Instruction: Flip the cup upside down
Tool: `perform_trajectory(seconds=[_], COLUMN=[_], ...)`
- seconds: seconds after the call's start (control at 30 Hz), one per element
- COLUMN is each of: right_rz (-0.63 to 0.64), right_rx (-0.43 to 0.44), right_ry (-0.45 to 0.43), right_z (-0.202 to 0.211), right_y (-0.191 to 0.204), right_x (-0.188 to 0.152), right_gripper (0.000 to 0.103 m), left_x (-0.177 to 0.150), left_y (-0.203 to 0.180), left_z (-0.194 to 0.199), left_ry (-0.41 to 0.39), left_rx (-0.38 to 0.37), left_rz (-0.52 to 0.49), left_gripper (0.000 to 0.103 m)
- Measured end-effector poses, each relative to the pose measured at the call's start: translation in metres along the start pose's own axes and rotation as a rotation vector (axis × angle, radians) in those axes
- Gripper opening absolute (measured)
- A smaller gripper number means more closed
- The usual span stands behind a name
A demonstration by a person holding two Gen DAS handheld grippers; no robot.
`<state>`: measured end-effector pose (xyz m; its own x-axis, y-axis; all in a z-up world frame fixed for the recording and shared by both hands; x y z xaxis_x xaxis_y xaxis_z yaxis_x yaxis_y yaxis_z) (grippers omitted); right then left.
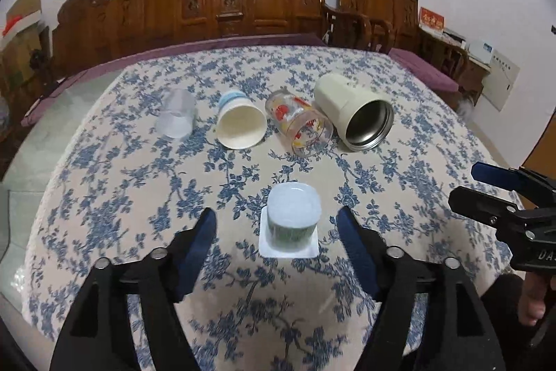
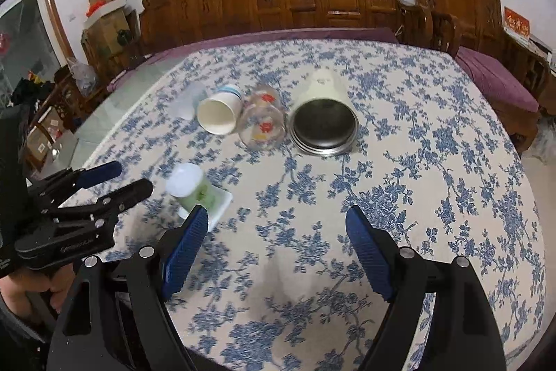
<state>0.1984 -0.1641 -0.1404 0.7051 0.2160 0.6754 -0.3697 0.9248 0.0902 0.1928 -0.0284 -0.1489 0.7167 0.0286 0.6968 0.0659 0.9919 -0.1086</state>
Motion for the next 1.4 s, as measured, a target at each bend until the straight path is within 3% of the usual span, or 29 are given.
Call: perform_trajectory(seconds=[0.2,0.3,0.4,0.8,0.93,1.4], right_rz=[0.005,0.003,0.011,0.027,0.048,0.043], right_rx=[-0.013,-0.023,-0.039,-0.099,-0.136,-0.144], right_ry=[-0.1,-0.151,-0.202,-0.361,-0.388,-0.401], right_z=[0.044,0.066,0.091,0.173,0.185,0.192], right_y=[0.023,0.032,0.042,0.063,0.071,0.072], right_x=[0.005,0.006,0.008,0.001,0.0,-0.003], right_gripper=[0.084,0.096,0.1,0.1,0.1,0.1], left_x=[0.0,-0.001,0.0,-0.001,-0.005,-0.008], left_y=[0.005,0.009,0.013,0.014,0.013,0.01], left_z=[0.051,0.077,0.104,0.18,0.189,0.206], left_ry=[-0.07,-0.098,-0.133,-0.238,-0.253,-0.283], left_rx=[0.011,0.022,0.037,0.053,0.074,0.058], left_rz=[0.007,0.021,0.036,0.044,0.032,0.045], left_gripper=[0.095,0.095,0.095,0.095,0.095,0.095])
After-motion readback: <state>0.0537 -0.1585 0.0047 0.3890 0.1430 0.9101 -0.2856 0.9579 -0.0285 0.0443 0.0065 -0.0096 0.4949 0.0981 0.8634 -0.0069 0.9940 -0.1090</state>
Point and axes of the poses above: each gripper's, at about its wrist camera, not at the fingertips, and z roughly against the way its jaws point, y to its left, x to its top, the point moved 7 cm from there along -z, roughly the way its jaws point, and after that the axes turned 6 degrees about z, right-handed, at the moved point
